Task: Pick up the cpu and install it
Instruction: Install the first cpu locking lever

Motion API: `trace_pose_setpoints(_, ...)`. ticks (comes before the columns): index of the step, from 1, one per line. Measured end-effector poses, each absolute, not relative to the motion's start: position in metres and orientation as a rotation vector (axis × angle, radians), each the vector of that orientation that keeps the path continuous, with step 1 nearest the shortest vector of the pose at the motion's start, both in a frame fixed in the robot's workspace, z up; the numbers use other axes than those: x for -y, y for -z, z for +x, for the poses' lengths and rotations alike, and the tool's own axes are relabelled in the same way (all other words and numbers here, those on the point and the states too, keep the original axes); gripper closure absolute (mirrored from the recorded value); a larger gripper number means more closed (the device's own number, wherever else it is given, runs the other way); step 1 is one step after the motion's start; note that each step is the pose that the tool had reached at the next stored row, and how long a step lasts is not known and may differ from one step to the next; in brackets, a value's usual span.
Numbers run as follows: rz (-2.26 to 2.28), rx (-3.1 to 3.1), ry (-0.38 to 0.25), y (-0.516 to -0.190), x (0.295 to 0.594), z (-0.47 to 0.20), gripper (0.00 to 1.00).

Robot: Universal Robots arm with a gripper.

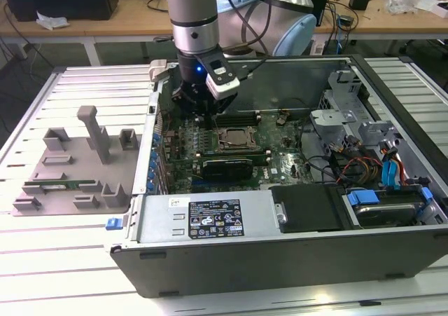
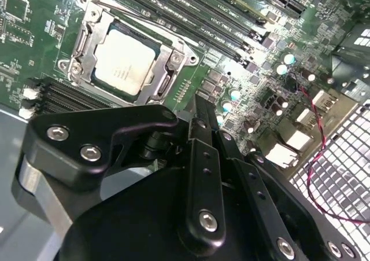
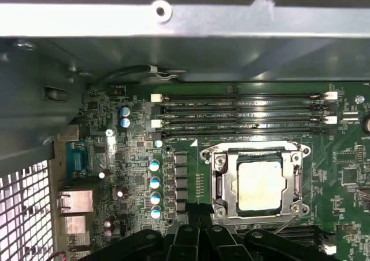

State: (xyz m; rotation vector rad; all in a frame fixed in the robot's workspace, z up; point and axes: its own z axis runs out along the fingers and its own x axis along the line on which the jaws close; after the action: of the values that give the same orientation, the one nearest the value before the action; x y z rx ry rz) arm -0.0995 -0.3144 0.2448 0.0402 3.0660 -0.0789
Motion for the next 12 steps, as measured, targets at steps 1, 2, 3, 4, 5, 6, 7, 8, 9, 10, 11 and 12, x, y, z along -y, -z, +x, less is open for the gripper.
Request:
trace_pose_setpoints(1,0.040,-3.066,0.079,-0.2465,0.3144,-0.0995,0.89)
trace_pose_setpoints(2,0.040,-3.066,0.079,-0.2480,0.3144,-0.0995,0.89)
trace_pose_setpoints(3,0.040,-3.066,0.079,-0.2510,0.3144,-0.0995,0.89)
trace_pose_setpoints(4,0.040,-3.066,0.079,-0.2533,0.3144,-0.0995,0.89)
trace_pose_setpoints(5,0.040,-3.066,0.079,-0.2538,0.3144,-0.0995,0.89)
trace_pose_setpoints(6,0.040,-3.066,0.079,-0.2539,0.3144,-0.0995,0.89)
trace_pose_setpoints(7,0.040,-3.066,0.078,-0.2539,0.3144,-0.0995,0.89)
trace_pose_setpoints(8,0.040,-3.066,0.078,-0.2539,0.3144,-0.0995,0.89)
trace_pose_setpoints(9,0.040,-3.066,0.078,-0.2540,0.3144,-0.0995,0.89)
trace_pose_setpoints(10,0.040,-3.067,0.069,-0.2540,0.3144,-0.0996,0.89)
trace_pose_setpoints(11,0.041,-3.067,0.054,-0.2538,0.3144,-0.0996,0.89)
trace_pose_setpoints(12,0.042,-3.068,0.034,-0.2534,0.3144,-0.0995,0.89)
